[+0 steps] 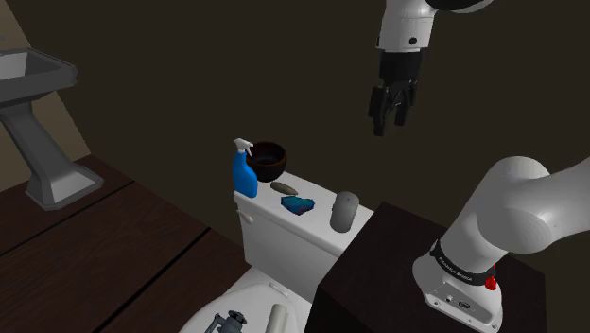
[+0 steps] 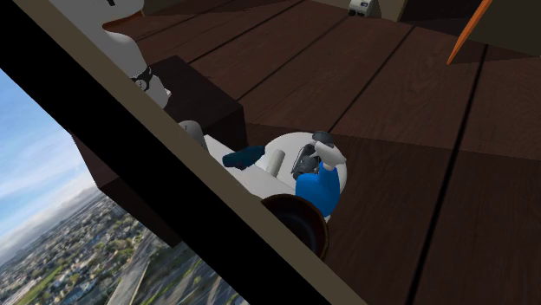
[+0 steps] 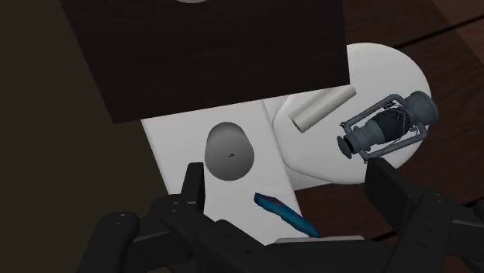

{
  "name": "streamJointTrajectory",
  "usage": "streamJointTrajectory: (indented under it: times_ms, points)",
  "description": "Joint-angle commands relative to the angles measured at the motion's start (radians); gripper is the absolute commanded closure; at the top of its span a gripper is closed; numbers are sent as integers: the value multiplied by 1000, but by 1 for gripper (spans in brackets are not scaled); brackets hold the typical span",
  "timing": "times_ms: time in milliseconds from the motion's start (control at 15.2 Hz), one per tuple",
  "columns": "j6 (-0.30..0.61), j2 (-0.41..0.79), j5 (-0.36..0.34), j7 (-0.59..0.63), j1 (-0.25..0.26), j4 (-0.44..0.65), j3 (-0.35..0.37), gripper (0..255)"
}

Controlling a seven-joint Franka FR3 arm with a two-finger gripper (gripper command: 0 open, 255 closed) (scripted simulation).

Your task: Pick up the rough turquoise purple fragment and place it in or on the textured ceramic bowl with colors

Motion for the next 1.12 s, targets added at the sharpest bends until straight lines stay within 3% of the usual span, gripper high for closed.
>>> streamJointTrajectory:
  times_ms: [0, 528, 1056]
  points:
    - [0, 0, 0, 0, 0, 0, 0, 0]
    - [254, 259, -74, -226, 61, -15, 0, 0]
    - [478, 551, -148, -406, 109, 43, 26, 0]
